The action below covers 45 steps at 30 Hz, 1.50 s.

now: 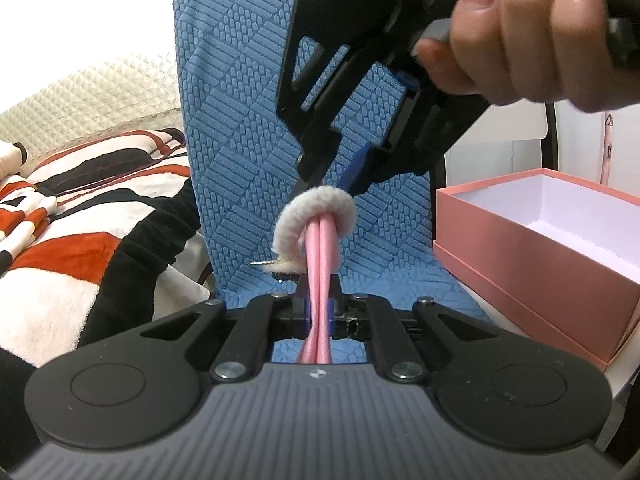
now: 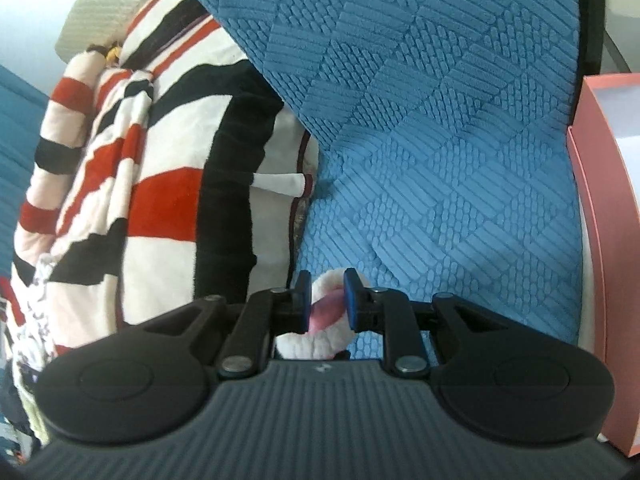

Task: Organize objects
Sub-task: 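Thread the white ring over the folded pink strip with the right gripper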

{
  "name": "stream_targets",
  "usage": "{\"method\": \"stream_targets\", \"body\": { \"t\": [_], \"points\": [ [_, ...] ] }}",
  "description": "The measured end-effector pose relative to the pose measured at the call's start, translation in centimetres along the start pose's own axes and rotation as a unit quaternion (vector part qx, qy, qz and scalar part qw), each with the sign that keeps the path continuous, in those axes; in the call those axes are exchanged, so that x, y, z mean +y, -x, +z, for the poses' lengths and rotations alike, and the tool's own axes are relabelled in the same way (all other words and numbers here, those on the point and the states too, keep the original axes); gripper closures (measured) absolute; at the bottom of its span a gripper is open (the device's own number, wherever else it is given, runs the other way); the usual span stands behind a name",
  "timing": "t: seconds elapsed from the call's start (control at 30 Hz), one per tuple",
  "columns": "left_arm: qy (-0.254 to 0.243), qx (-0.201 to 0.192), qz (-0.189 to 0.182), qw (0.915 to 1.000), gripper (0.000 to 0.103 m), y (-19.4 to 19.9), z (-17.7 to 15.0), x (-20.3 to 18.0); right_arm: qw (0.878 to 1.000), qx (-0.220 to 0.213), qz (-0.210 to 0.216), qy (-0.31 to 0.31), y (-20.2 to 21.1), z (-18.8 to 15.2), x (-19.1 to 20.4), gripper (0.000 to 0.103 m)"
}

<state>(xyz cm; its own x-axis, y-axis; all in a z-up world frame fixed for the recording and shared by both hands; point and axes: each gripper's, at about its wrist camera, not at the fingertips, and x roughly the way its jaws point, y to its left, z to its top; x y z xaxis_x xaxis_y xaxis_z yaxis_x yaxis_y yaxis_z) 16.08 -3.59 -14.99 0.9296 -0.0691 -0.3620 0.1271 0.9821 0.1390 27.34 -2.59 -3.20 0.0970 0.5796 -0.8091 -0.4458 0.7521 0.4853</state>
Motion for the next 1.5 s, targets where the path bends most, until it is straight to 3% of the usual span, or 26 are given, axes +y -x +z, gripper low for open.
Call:
{"method": "stream_targets", "body": {
  "t": [0.63,0.77,0.9,1.0,1.17,1.5],
  "points": [
    [0.005,-0.005,-0.009,0.9999,0.095,0.3,0.0,0.2,0.999,0.031,-0.005,-0.024,-3.4,1.0,-0.5,0.083],
    [0.022,0.000,-0.020,0.9996,0.095,0.1,0.1,0.6,0.999,0.036,-0.009,-0.028,-3.3,1.2,-0.8,0.083],
    [0.040,0.009,-0.023,0.9989,0.095,-0.3,0.1,1.0,0.999,0.029,0.005,-0.035,-2.5,1.5,-0.8,0.075],
    [0.058,0.016,-0.025,0.9979,0.095,-0.6,0.0,1.6,0.999,0.012,0.025,-0.031,-1.4,1.5,-0.6,0.076],
    [0.088,0.028,-0.027,0.9954,0.095,-1.0,-0.1,2.4,1.000,0.015,0.025,-0.011,-0.8,0.8,-0.1,0.076],
    [0.100,0.040,-0.026,0.9938,0.095,-1.0,-0.3,2.7,0.999,0.021,0.022,-0.020,-1.8,0.2,-0.5,0.078]
  ]
}}
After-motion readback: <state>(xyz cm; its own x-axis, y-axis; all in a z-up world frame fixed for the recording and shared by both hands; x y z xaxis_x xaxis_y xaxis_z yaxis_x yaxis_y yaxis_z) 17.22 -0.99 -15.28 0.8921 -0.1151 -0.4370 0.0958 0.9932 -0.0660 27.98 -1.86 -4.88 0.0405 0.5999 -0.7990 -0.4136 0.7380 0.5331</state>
